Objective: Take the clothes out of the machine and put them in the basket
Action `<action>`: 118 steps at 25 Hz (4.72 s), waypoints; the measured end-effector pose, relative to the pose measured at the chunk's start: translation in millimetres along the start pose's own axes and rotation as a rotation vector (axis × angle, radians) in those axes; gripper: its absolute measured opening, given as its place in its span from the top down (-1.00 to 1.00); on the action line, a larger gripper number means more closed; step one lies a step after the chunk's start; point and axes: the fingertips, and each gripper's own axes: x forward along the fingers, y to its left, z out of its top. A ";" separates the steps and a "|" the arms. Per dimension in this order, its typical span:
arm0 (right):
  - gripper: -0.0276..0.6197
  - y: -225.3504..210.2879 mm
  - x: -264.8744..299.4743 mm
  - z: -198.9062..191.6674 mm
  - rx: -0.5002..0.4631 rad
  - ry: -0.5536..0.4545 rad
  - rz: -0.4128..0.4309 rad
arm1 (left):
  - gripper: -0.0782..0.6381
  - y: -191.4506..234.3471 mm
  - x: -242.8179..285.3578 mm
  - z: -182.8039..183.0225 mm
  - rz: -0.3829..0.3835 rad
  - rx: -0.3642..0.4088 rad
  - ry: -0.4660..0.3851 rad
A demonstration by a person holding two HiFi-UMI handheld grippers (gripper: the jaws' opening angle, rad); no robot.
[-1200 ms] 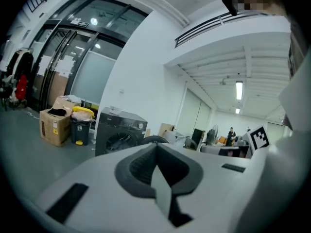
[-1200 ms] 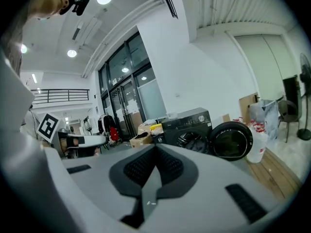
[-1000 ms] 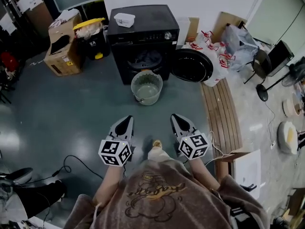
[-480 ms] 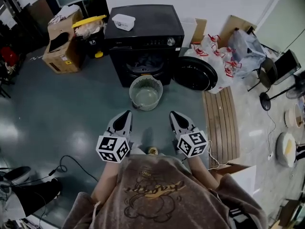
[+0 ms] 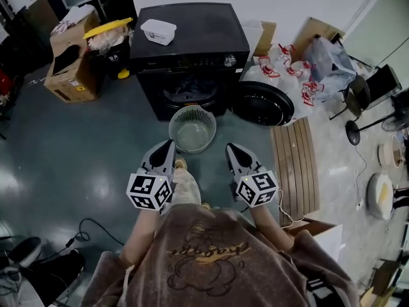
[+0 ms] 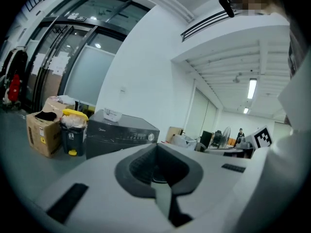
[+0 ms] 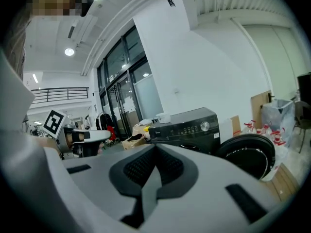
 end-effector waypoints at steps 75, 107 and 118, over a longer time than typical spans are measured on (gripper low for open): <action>0.92 -274.5 349.6 -321.3 -0.091 -0.180 0.085 | -0.04 216.3 411.8 -346.1 -0.141 0.252 -0.080; 0.92 -291.3 334.7 -342.8 -0.072 -0.144 -0.010 | -0.22 300.0 607.7 -434.6 -0.080 0.559 0.329; 0.92 -296.9 332.5 -344.8 -0.071 -0.137 -0.030 | 0.60 299.6 602.8 -425.6 -0.047 0.532 0.299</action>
